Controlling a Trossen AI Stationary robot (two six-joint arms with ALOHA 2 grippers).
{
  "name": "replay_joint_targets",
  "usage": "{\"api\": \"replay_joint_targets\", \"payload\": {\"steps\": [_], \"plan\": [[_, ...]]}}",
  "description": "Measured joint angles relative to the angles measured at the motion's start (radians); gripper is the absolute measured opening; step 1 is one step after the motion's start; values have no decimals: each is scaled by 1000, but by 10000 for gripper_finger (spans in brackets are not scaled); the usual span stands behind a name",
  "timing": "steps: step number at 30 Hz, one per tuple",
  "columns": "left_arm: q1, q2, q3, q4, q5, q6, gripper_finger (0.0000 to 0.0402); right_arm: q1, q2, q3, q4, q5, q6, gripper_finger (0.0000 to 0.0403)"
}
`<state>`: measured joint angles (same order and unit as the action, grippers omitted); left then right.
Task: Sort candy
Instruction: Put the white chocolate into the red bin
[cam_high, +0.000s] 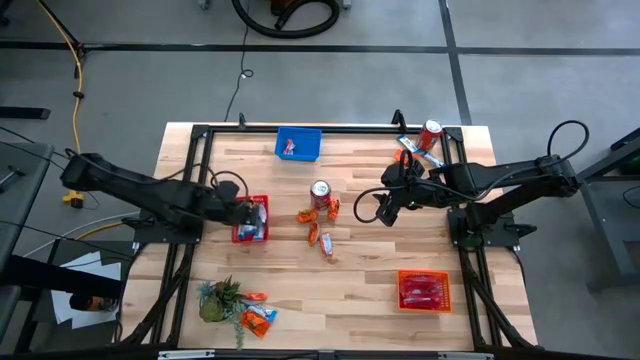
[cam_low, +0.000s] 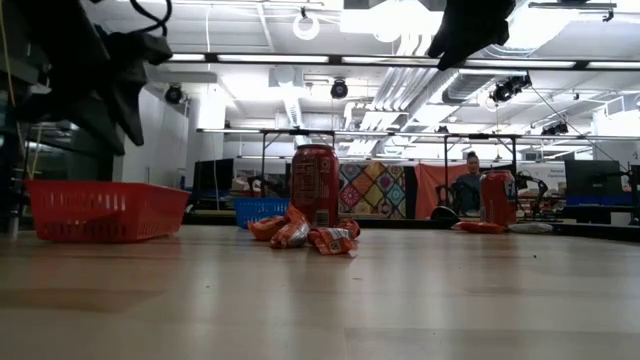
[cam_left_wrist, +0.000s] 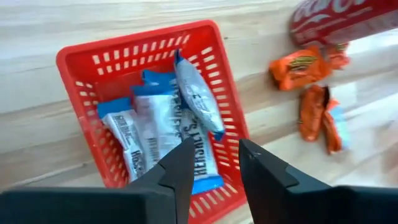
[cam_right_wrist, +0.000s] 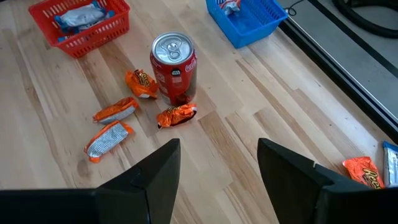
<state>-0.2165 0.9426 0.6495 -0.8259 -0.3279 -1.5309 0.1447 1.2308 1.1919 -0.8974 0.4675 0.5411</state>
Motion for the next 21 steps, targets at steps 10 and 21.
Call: {"api": "replay_joint_targets", "payload": {"steps": [10,21], "plan": [[0,-152,0,247,-121,143,116,-1,0,0,34,0,13,209],[60,-236,0,870,-176,912,115,-58,-8,0,184,-16,157,209]]}}
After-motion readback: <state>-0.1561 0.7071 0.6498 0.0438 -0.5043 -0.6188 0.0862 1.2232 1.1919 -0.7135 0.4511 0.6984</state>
